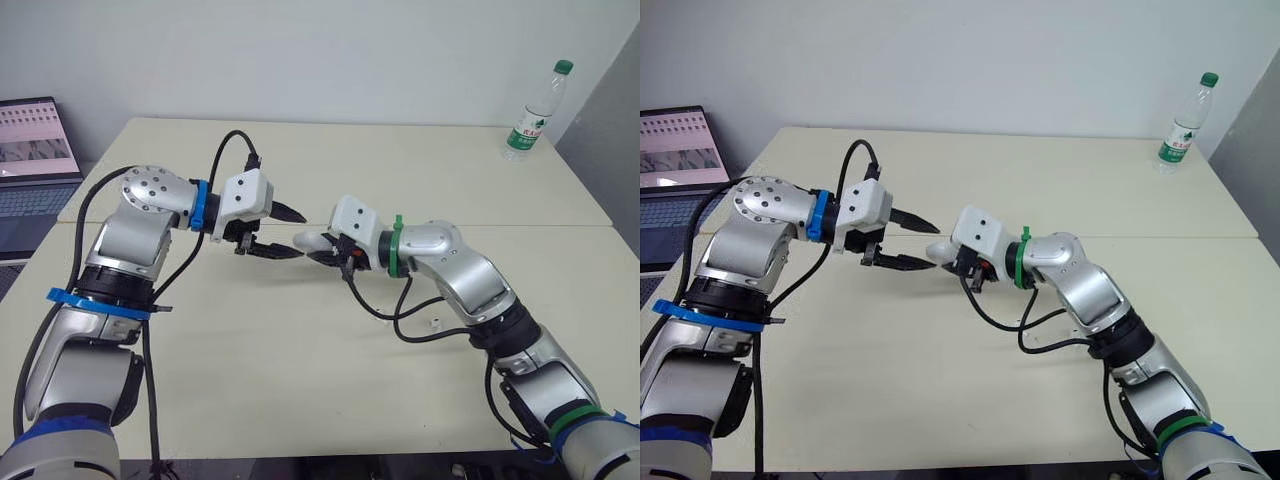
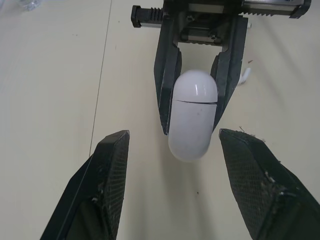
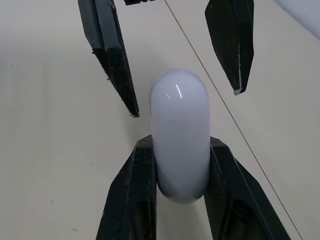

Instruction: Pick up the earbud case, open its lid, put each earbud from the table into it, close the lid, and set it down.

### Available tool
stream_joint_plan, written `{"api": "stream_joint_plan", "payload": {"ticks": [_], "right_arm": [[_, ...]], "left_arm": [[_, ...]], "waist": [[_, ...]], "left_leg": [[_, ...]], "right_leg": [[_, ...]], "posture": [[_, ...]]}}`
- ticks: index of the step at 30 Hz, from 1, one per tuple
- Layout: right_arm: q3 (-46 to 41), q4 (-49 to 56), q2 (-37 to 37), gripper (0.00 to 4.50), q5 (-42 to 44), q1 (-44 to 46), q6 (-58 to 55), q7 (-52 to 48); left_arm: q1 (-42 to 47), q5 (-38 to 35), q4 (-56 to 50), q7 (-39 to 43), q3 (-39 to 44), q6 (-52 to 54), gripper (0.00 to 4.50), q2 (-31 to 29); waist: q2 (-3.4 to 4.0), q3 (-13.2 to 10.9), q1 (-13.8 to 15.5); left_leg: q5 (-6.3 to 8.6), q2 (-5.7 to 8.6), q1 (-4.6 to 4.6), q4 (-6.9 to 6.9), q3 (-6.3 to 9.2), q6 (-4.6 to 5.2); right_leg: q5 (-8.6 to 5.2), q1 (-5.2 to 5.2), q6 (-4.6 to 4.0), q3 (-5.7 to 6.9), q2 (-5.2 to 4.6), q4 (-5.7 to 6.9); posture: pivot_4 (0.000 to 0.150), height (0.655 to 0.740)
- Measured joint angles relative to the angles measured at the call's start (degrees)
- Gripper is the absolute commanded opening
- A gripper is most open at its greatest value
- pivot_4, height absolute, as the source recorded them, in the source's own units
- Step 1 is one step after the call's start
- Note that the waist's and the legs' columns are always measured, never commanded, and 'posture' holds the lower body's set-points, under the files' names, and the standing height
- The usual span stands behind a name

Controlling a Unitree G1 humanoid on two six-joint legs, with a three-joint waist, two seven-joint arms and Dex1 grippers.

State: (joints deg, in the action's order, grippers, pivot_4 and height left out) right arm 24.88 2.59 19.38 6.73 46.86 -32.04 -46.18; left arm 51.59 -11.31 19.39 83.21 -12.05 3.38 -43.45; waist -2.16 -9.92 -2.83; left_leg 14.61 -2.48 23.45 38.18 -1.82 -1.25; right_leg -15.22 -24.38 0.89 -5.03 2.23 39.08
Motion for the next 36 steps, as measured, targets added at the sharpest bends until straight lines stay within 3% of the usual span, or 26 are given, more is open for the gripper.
{"api": "stream_joint_plan", "payload": {"ticks": [12, 15, 20, 28, 36], "right_arm": [[0.02, 0.64, -1.19, 0.84, -1.47, 0.09, 0.19, -0.28], [0.01, 0.62, -1.49, 0.84, -1.55, 0.1, 0.16, -0.43], [-0.01, 0.04, -1.42, 0.84, -2.38, 1.08, 0.17, -0.91], [-0.03, -0.33, -1.78, 0.84, -3.1, 1.15, 0.54, -2.07], [-3.88, 0.86, -1.87, 3.57, -0.06, -0.77, 2.83, -2.93]], "left_arm": [[0.87, 0.85, 1.06, 0.21, 0.11, 0.2, 2.96, 1.74], [0.79, 0.94, 0.62, 0.99, 0.11, 0.31, 2.38, 1.62], [0.29, 1.01, -0.52, 2.58, 0.1, 1.0, 0.82, 1.44], [0.11, 1.18, -0.93, 3.09, 0.1, 1.45, 0.8, 1.22], [-1.7, 0.02, -1.01, 1.02, 1.56, 5.6, 0.8, 1.3]], "waist": [[0.0, 0.0, -0.01], [0.0, 0.0, -0.01], [0.0, 0.0, -0.03], [0.0, 0.0, -0.02], [0.0, 0.0, -0.03]], "left_leg": [[0.0, 0.0, 0.0, 0.02, 0.01, 0.0], [0.0, 0.0, 0.0, 0.02, 0.01, 0.0], [0.0, 0.0, 0.0, 0.03, 0.01, 0.0], [0.0, 0.0, 0.0, 0.03, 0.02, 0.0], [0.0, -0.01, 0.0, 0.03, 0.03, 0.0]], "right_leg": [[0.0, 0.0, 0.0, 0.0, -0.06, 0.03], [0.0, 0.0, 0.0, 0.0, -0.06, 0.03], [0.0, 0.0, 0.0, 0.01, -0.06, 0.04], [0.0, 0.0, -0.01, 0.01, -0.06, 0.05], [0.0, 0.0, -0.01, 0.01, -0.08, 0.05]], "posture": [[0.15, 0.74], [0.15, 0.74], [0.15, 0.74], [0.15, 0.74], [0.15, 0.74]]}}
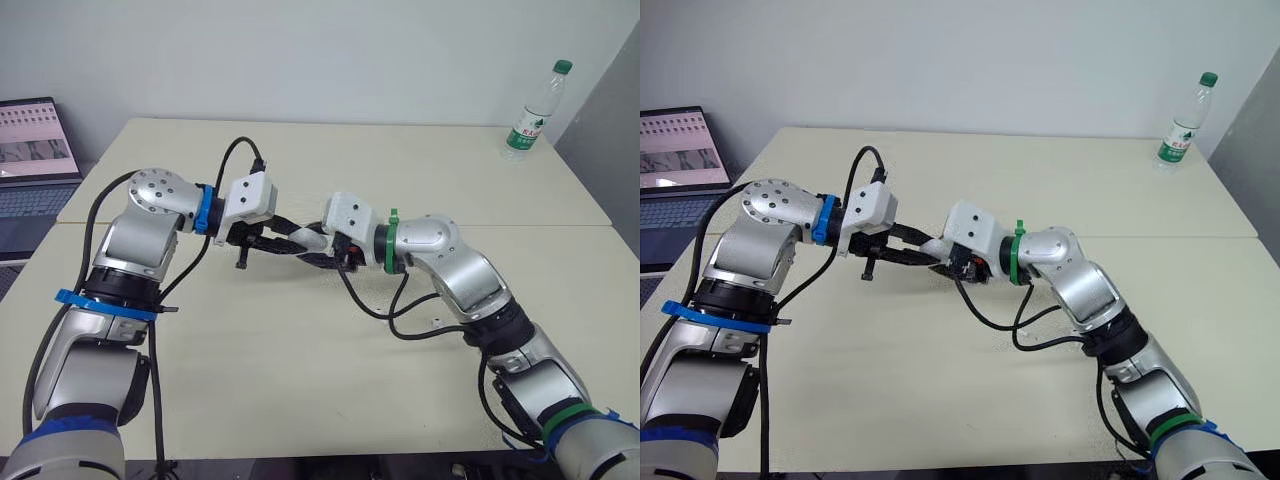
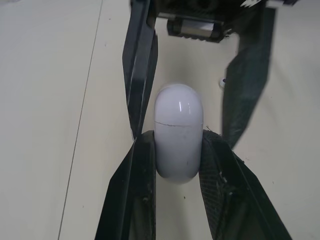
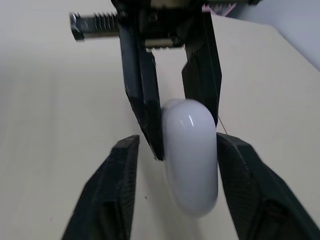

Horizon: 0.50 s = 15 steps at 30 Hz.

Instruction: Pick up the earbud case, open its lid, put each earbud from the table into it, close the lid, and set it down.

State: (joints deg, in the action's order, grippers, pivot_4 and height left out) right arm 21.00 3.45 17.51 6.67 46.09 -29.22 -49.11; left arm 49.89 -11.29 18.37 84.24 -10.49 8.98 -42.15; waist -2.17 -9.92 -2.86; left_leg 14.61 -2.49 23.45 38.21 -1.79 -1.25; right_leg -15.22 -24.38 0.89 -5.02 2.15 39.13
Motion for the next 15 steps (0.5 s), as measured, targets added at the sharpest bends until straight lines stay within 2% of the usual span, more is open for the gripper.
{"api": "stream_joint_plan", "payload": {"ticks": [3, 15], "right_arm": [[-1.53, 0.02, 0.19, 4.47, 0.56, -0.7, 0.0, 0.56], [-2.92, -1.42, 0.02, 4.47, -0.12, -0.35, 2.07, 3.66]], "left_arm": [[-0.3, -0.3, -0.06, -0.41, 1.06, 1.38, 0.8, -0.06], [-1.13, -1.73, -1.08, -0.44, 1.52, 3.27, 0.8, -0.09]], "waist": [[0.0, 0.0, 0.0], [0.0, 0.0, 0.0]], "left_leg": [[0.0, 0.01, 0.0, 0.06, -0.02, 0.0], [0.0, 0.01, 0.0, 0.06, -0.01, 0.0]], "right_leg": [[0.0, 0.0, 0.0, 0.0, -0.01, 0.04], [0.0, 0.0, 0.0, 0.0, 0.0, 0.07]], "posture": [[0.15, 0.74], [0.15, 0.74]]}}
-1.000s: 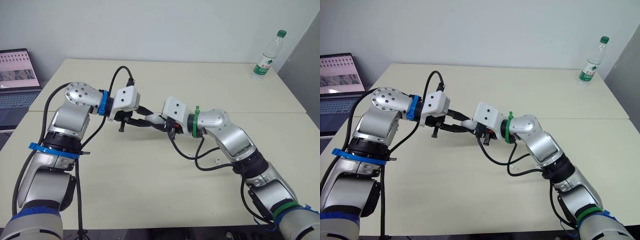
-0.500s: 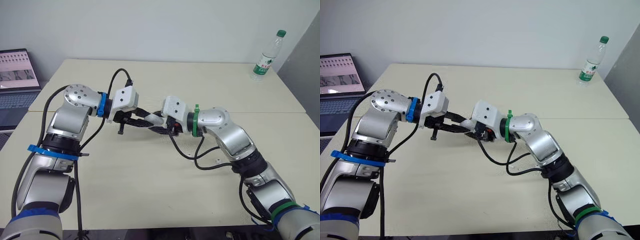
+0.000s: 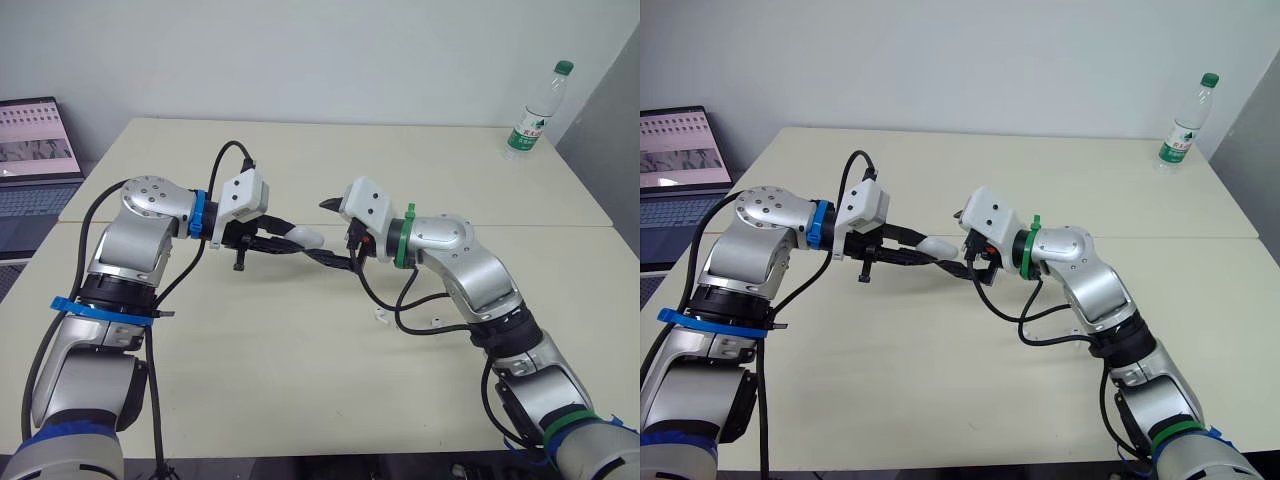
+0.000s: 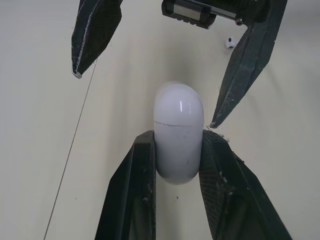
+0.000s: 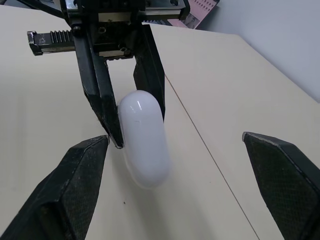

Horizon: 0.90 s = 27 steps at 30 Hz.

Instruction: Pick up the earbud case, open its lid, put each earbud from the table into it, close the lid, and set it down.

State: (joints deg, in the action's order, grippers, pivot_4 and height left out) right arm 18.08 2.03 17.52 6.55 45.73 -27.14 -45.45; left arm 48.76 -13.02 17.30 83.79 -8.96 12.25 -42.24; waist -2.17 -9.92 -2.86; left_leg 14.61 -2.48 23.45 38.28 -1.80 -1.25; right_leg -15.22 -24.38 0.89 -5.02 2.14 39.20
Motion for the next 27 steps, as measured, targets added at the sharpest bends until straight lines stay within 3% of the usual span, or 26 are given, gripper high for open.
{"api": "stream_joint_plan", "payload": {"ticks": [20, 25, 27], "right_arm": [[-5.86, -2.24, 1.61, 4.47, 4.4, 3.02, -3.58, -0.27], [-7.11, 0.6, 2.81, 4.47, 7.66, 2.25, -7.94, -0.84], [-7.99, 4.71, 6.87, 4.47, 10.06, -0.99, -11.93, -2.49]], "left_arm": [[-3.88, -0.23, -3.63, -1.45, 1.58, 1.3, 0.8, 0.01], [-5.73, -0.45, -4.71, -6.81, 2.71, 0.76, 0.8, 2.56], [-7.28, -0.38, -5.56, -12.57, 4.52, -0.28, 0.8, 5.4]], "waist": [[0.0, 0.0, 0.0], [0.0, 0.0, 0.15], [-0.01, 0.01, 0.57]], "left_leg": [[0.0, -0.01, 0.0, -0.01, 0.0, 0.0], [0.0, 0.0, 0.01, 0.01, 0.0, 0.0], [0.01, 0.01, 0.02, 0.01, 0.04, 0.0]], "right_leg": [[0.0, 0.0, 0.0, -0.07, -0.03, 0.02], [0.0, 0.0, 0.0, -0.09, -0.07, 0.01], [0.0, 0.04, 0.0, -0.1, -0.15, -0.06]], "posture": [[0.15, 0.74], [0.15, 0.74], [0.15, 0.74]]}}
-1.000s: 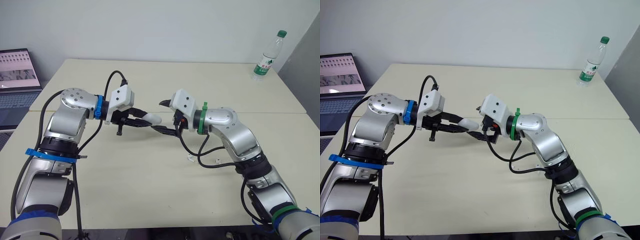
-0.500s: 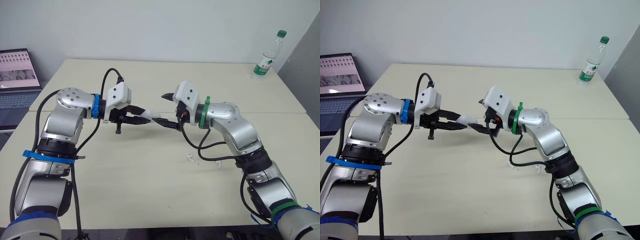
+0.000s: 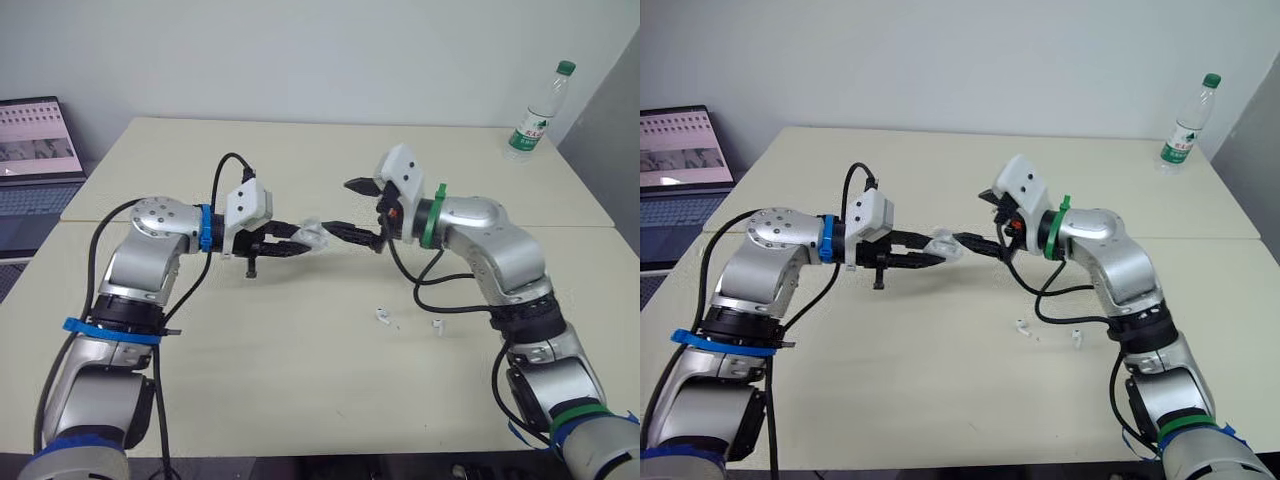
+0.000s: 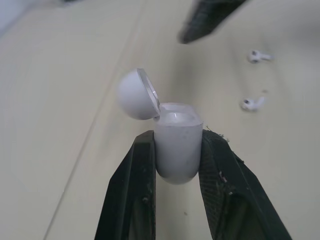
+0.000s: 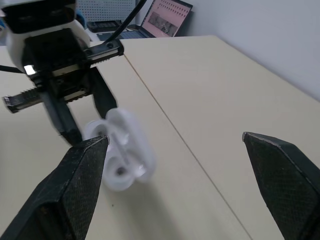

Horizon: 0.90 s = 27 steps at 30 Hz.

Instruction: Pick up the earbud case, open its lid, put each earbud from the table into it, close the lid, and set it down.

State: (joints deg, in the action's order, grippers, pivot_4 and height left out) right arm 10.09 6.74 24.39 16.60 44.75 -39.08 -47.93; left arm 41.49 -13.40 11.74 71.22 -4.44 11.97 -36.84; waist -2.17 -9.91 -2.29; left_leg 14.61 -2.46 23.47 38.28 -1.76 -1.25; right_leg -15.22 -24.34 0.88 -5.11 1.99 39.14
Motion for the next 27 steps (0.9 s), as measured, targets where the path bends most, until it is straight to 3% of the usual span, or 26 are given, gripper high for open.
{"api": "stream_joint_plan", "payload": {"ticks": [6, 12, 15, 19, 27], "right_arm": [[0.58, 4.91, 10.08, 4.47, 1.13, -12.46, -5.11, -3.33], [2.67, 10.09, 11.68, 4.47, -0.37, -24.05, -4.18, -1.58], [2.97, 12.08, 11.58, 3.89, -0.99, -26.88, -4.01, 0.4], [3.01, 13.96, 11.08, 2.46, -1.98, -29.05, -4.16, 3.15], [3.68, 14.94, 7.96, 2.46, -2.1, -30.28, -6.45, 8.17]], "left_arm": [[-6.37, 0.41, -3.23, -17.12, 5.62, -1.4, 0.8, 7.91], [-13.82, 2.45, -11.24, -32.57, 7.05, -3.55, 0.8, 16.09], [-16.15, 3.19, -14.09, -36.81, 7.07, -3.1, 0.8, 17.07], [-17.39, 3.34, -16.45, -40.7, 7.23, -1.88, 0.8, 17.9], [-19.89, 3.36, -19.45, -43.32, 7.12, -0.66, 0.8, 17.94]], "waist": [[0.0, 0.0, 0.59], [-0.02, 0.01, 0.35], [-0.02, 0.01, 0.36], [-0.03, 0.02, 0.51], [-0.03, 0.02, 0.5]], "left_leg": [[0.01, 0.05, 0.1, 0.08, 0.04, 0.01], [0.01, 0.03, 0.09, 0.13, 0.08, 0.01], [0.01, 0.04, 0.07, 0.17, 0.08, 0.0], [0.01, 0.09, 0.0, 0.19, 0.11, 0.0], [0.01, 0.1, -0.02, 0.17, 0.11, 0.0]], "right_leg": [[0.01, 0.01, 0.02, 0.01, -0.07, -0.05], [0.02, 0.03, 0.04, -0.01, -0.04, 0.05], [0.02, 0.06, 0.05, -0.01, -0.02, 0.06], [0.02, 0.19, 0.06, 0.02, -0.03, -0.02], [0.02, 0.21, 0.06, 0.02, -0.02, -0.04]], "posture": [[0.15, 0.74], [0.15, 0.74], [0.15, 0.74], [0.15, 0.74], [0.15, 0.74]]}}
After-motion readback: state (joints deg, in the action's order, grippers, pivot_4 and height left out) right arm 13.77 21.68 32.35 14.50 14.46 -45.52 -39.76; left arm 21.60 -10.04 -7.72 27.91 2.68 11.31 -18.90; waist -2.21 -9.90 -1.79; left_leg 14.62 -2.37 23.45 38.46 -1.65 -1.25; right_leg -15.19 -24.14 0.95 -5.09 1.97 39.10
